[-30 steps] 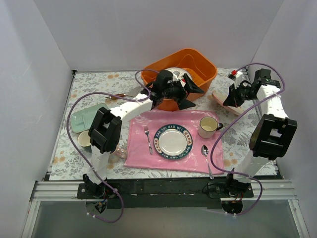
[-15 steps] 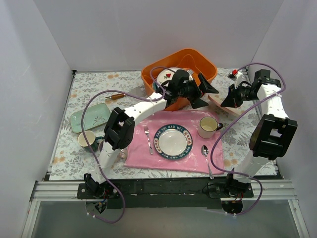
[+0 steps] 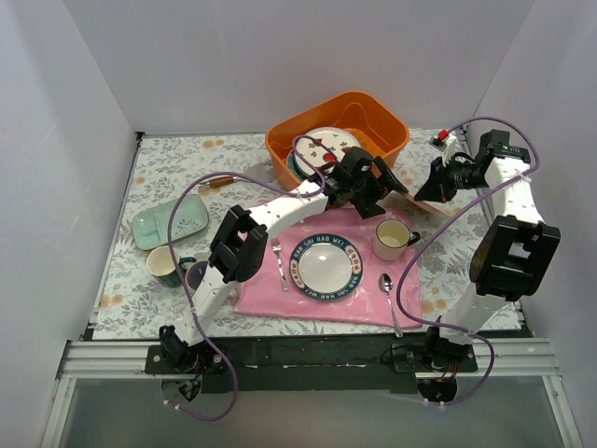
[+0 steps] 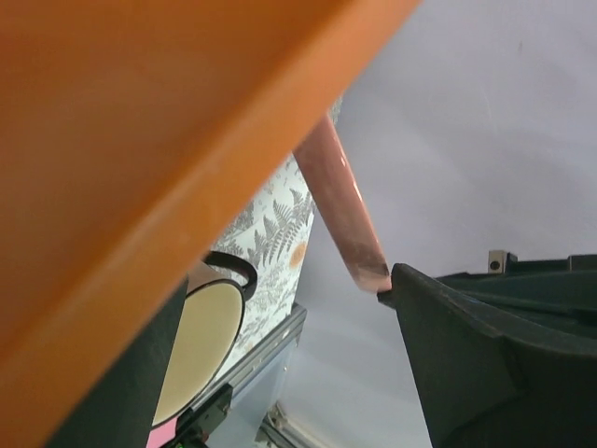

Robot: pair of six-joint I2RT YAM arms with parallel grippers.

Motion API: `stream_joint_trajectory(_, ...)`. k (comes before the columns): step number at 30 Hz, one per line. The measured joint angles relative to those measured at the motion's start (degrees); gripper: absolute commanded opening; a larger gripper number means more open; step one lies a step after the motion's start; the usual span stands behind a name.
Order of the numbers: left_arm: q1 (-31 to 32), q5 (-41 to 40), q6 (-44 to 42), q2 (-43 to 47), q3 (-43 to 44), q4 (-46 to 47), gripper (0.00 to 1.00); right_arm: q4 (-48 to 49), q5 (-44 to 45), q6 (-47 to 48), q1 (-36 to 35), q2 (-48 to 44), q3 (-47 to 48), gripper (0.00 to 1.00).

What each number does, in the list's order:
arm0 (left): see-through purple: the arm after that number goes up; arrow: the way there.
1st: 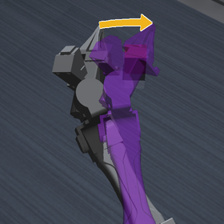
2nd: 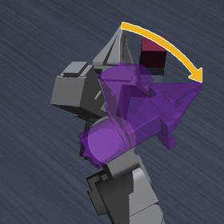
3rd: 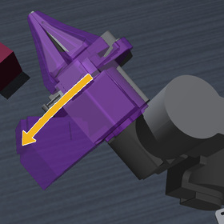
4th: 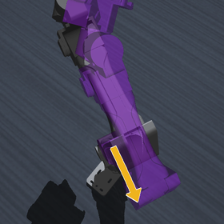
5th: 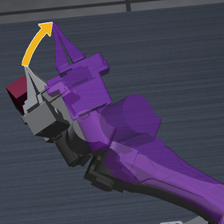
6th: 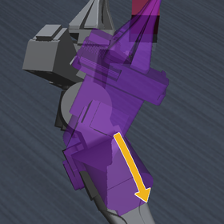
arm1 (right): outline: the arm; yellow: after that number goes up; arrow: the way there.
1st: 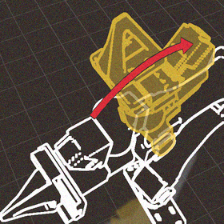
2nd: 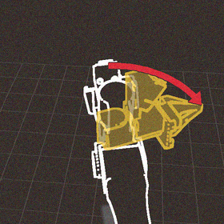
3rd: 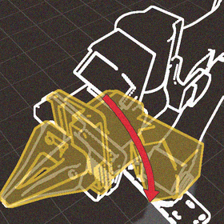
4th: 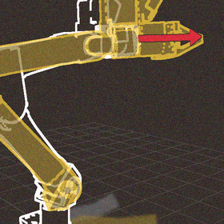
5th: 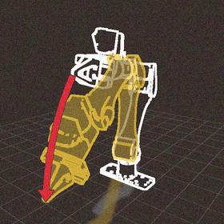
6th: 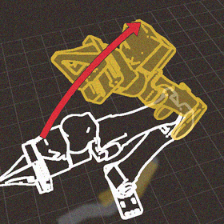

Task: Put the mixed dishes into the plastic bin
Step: Pick up the plate at the center of the board.

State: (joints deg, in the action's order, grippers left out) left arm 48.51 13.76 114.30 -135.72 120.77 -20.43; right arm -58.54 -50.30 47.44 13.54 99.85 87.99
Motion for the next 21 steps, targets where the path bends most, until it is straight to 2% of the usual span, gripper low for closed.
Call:
stream_joint_trajectory(8,0.2,-5.3,0.2,-0.1,0.5,-0.6,0.88,-0.5,-0.6,1.9,0.0,0.0,-0.6,0.01)
stream_joint_trajectory(21,1.9,-6.3,0.2,-2.9,3.1,1.4,0.51,-1.5,-2.3,4.7,-0.3,-1.3,-3.8,0.01)
